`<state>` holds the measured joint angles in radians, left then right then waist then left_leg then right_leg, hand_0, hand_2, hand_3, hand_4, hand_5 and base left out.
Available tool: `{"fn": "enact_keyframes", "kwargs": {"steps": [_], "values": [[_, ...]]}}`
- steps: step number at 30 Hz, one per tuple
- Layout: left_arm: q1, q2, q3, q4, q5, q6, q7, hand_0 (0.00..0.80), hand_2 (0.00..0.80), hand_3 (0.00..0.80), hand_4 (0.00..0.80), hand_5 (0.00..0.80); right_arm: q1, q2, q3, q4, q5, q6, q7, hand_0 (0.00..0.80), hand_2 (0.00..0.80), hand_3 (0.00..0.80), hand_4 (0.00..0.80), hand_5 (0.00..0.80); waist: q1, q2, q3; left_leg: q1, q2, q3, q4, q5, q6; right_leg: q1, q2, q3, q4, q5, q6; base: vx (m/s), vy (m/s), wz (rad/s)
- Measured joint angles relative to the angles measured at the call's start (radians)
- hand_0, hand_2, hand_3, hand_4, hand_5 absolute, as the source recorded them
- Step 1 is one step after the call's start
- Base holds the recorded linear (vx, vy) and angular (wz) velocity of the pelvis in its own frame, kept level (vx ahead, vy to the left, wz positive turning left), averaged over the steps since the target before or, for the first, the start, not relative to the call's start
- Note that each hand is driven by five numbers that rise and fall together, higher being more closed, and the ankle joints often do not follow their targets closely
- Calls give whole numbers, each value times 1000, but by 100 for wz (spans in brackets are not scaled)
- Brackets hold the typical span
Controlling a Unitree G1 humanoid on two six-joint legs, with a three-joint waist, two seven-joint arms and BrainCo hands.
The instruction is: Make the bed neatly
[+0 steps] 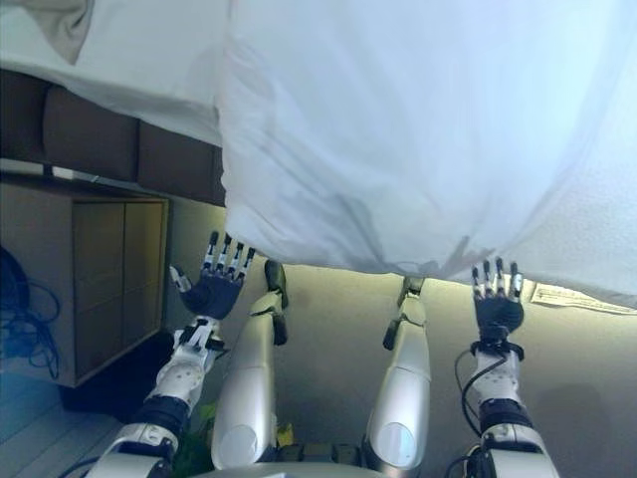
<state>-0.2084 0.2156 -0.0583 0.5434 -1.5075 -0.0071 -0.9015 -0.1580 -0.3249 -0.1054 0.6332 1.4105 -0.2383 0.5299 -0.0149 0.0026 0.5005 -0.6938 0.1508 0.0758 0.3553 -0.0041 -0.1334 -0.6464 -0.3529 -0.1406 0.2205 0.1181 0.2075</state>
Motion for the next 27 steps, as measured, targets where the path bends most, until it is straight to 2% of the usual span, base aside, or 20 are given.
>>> {"fn": "enact_keyframes", "kwargs": {"steps": [4, 7, 14, 22, 27], "values": [[-8, -10, -2, -13, -2, -3, -18, 0, 0, 0, 0, 0, 7, 7, 8, -17, -24, 0, 5, 0, 0, 0, 0, 0, -3, -5, 2, 25, 5, -2, -1, 0, 0, 31, 4, -7, -4, 0, 0, 25, -90, 1], [-6, -7, 0, 3, -2, -12, 20, 0, 0, 0, 0, 0, 7, 11, 6, -16, -20, 0, -2, 0, 0, 0, 0, 0, -14, -13, 5, 35, 8, -6, -6, 3, -3, 46, 7, -12, -12, 0, -1, 13, -62, 2], [24, 15, 43, 110, 2, 3, 50, 0, 0, 0, 0, 0, 7, 19, 6, -19, -46, 0, -51, 0, 0, 0, 0, 0, -20, -17, 6, 35, 9, -8, -5, 3, -3, 51, 7, -16, -17, 0, -3, 4, -8, 1], [129, 29, 64, 132, 12, 64, 33, 0, 0, 0, 0, 0, 6, 10, 6, -20, -35, 0, -77, 0, 0, 0, 0, 0, 32, -6, 12, 35, -4, -19, -9, 4, -4, 61, -10, -36, -18, -4, -1, 12, -4, 6], [131, 30, 80, 76, 29, 58, -75, 0, 0, 0, 0, 0, -4, -11, -1, -19, -28, 0, -82, 0, 0, 0, 0, 0, 59, -1, 14, 34, -31, -20, -15, 11, 8, 62, -32, -39, -15, -4, 5, -21, 20, 11]]}}
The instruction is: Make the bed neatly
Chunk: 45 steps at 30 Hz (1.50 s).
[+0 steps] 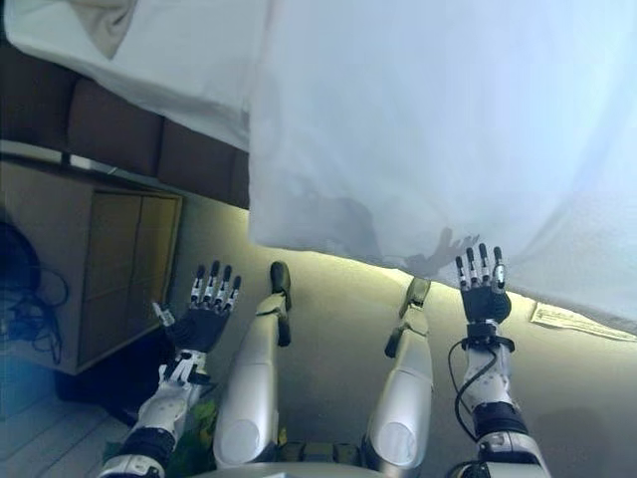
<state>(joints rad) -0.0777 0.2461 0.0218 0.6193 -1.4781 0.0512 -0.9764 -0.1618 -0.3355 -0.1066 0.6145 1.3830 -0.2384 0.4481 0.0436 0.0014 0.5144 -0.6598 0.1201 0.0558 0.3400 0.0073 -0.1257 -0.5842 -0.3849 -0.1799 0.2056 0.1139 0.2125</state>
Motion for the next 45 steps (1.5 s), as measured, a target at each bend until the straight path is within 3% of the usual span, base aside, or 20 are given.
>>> {"fn": "enact_keyframes", "kwargs": {"steps": [6, 15, 20, 25, 32, 38, 45], "values": [[-118, 33, -98, -174, 48, -13, -47, 0, 0, 0, 0, 0, -30, 2, 3, 19, 5, -3, -1, 0, 0, 0, 0, 0, -4, 5, 1, -21, -4, -6, 7, 3, 5, -4, -4, -13, 1, 2, 3, -9, -14, 8], [-485, 17, -152, -136, -34, 32, -6, 0, 0, 0, 0, 0, -185, -3, 43, 15, -7, -3, -39, 0, 0, 0, 0, 0, -82, 0, 0, -163, 3, 3, 81, -8, 21, -128, 0, 14, 18, 25, 1, -34, 128, -4], [-522, -13, -218, -94, -50, 36, -8, 0, 0, 0, 0, 0, -219, 0, 68, -7, -18, -2, -41, 0, 0, 0, 0, 0, -113, -18, 7, -269, 25, 20, 153, -31, 19, -231, 24, 52, 19, 50, -1, -59, 70, -24], [-538, -9, -215, -43, -49, 38, 19, 0, 0, 0, 0, 0, -233, 0, 83, -24, -17, -2, -35, 0, 0, 0, 0, 0, -136, -45, 6, -350, 52, 20, 184, -43, 20, -302, 51, 58, 14, 61, -14, -10, 30, -16], [-606, 64, -190, 174, 12, 23, 266, 0, 0, 0, 0, 0, -254, -8, 83, -99, -18, 1, -3, 0, 0, 0, 0, 0, -147, -79, 3, -444, 89, 21, 212, -44, 7, -399, 81, 67, 18, 78, -22, -38, 30, -15], [-645, 201, -170, 197, 0, 21, 311, 0, 0, 0, 0, 0, -267, -54, 77, -134, -19, 7, 3, 0, 0, 0, 0, 0, -167, -89, 4, -481, 92, 22, 212, -51, 7, -436, 85, 72, 6, 78, -24, -4, 47, -6], [-638, 206, -125, 189, -35, -6, 340, 0, 0, 0, 0, 0, -268, -58, 73, -199, -38, 8, -2, 0, 0, 0, 0, 0, -160, -87, 3, -509, 90, 22, 196, -51, -2, -478, 83, 72, 3, 79, -25, -19, 36, -3]]}}
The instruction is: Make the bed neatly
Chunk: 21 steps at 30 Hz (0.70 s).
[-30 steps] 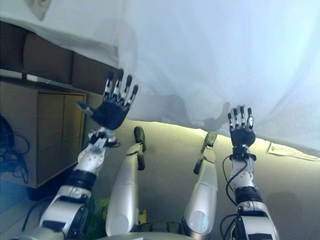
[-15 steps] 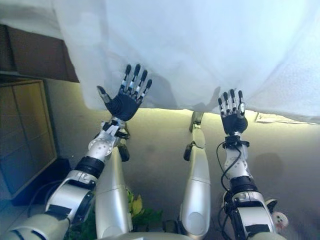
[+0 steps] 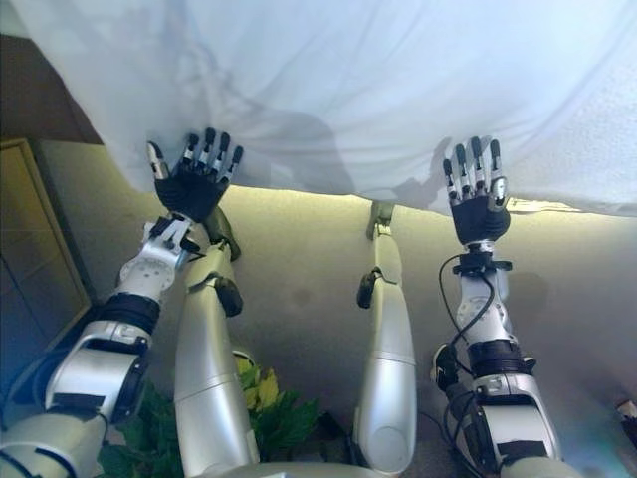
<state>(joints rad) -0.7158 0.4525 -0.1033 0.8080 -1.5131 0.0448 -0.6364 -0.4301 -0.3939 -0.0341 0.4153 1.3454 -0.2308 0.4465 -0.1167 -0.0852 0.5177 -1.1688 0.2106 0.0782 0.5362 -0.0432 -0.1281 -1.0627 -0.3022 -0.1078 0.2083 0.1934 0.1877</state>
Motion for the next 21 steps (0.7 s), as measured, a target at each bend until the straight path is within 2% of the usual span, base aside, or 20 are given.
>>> {"fn": "enact_keyframes", "kwargs": {"steps": [2, 4, 6, 7, 8, 13, 17, 21], "values": [[8, 4, 8, -6, -12, -29, 50, 0, 0, 0, 0, 0, 5, -5, -4, -9, -1, 0, -1, 0, 0, 0, 0, 0, 9, 1, 0, 0, 0, 0, -2, 1, -1, -5, -2, 1, 7, -2, 2, 35, 3, 0], [12, -2, 31, -6, -54, -68, 150, 0, 0, 0, 0, 0, 1, -11, -11, -10, -1, 0, -8, 0, 0, 0, 0, 0, 23, 3, 1, -6, -2, 1, -10, 3, -3, -23, -8, 2, 21, -8, 1, -4, -2, 2], [16, 1, 80, 19, -91, -95, 254, 0, 0, 0, 0, 0, -1, -11, -15, -12, 1, -1, -14, 0, 0, 0, 0, 0, 29, 7, 1, -8, -6, -1, -24, 14, -6, -40, -13, 0, 44, -16, 2, -18, -7, 8], [16, 0, 88, 23, -94, -98, 264, 0, 0, 0, 0, 0, -1, -12, -16, -12, 2, -1, -14, 0, 0, 0, 0, 0, 31, 7, 1, -8, -6, -1, -25, 16, -7, -42, -14, 0, 48, -18, 1, -26, -9, 10], [18, 2, 121, 42, -119, -114, 317, 0, 0, 0, 0, 0, -1, -13, -34, -12, 3, -2, -18, 0, 0, 0, 0, 0, 46, 8, 1, -14, -9, -1, -35, 22, -9, -61, -17, 1, 65, -26, -2, -7, -13, 8], [51, 22, 192, 82, -138, -147, 444, 0, 0, 0, 0, 0, 1, -20, -49, -13, 24, -8, -25, 0, 0, 0, 0, 0, 61, 15, 4, -25, -20, -18, -42, 39, -11, -89, -33, -9, 126, -55, -7, 8, -22, 16], [62, 32, 242, 113, -136, -173, 612, 0, 0, 0, 0, 0, 5, -39, -48, -12, 45, -9, -42, 0, 0, 0, 0, 0, 67, 15, 5, -25, -25, -28, -50, 50, -12, -89, -38, -16, 143, -69, -15, -15, -17, 10], [60, 57, 264, 136, -127, -190, 711, 0, 0, 0, 0, 0, 11, -61, -40, -7, 65, -9, -47, 0, 0, 0, 0, 0, 75, 16, 4, -9, -25, -31, -52, 52, -13, -75, -35, -17, 148, -71, -16, -20, -13, 1]]}}
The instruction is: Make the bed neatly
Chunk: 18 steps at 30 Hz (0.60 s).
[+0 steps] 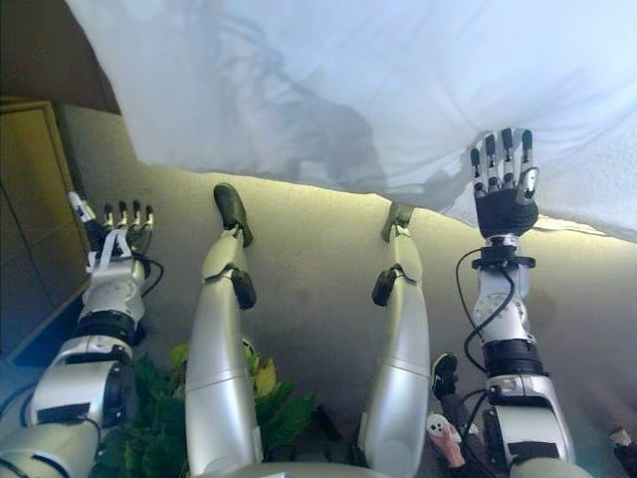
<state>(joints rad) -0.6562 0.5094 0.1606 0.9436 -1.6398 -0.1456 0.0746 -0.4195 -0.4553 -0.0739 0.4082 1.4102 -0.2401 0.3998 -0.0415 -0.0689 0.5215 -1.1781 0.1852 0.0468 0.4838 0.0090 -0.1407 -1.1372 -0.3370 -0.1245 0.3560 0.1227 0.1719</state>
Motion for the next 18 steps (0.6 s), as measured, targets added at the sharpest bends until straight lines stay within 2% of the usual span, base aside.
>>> {"fn": "enact_keyframes", "kwargs": {"steps": [6, 13, 18], "values": [[12, -1, 0, 13, 32, -12, -5, 0, 0, 0, 0, 0, 40, 11, 22, 3, 36, 1, -3, 0, 0, 0, 0, 0, 3, 1, -1, 87, 1, -2, -17, 7, -2, 89, -2, -22, 0, -2, 4, 44, -52, 5], [171, -112, -3, -79, 179, -80, -44, 0, 0, 0, 0, 0, 149, 70, 33, -15, 15, -1, -25, 0, 0, 0, 0, 0, 1, 2, 0, 279, -4, 3, -99, 27, -9, 262, -13, -47, -14, -28, -1, 1, -81, 9], [307, -177, -3, -146, 319, -128, -46, 0, 0, 0, 0, 0, 257, 105, 31, 13, -4, -3, -38, 0, 0, 0, 0, 0, 7, 1, 1, 480, -5, 5, -173, 39, -17, 467, -7, -80, -61, -37, 8, 64, -146, 8]]}}
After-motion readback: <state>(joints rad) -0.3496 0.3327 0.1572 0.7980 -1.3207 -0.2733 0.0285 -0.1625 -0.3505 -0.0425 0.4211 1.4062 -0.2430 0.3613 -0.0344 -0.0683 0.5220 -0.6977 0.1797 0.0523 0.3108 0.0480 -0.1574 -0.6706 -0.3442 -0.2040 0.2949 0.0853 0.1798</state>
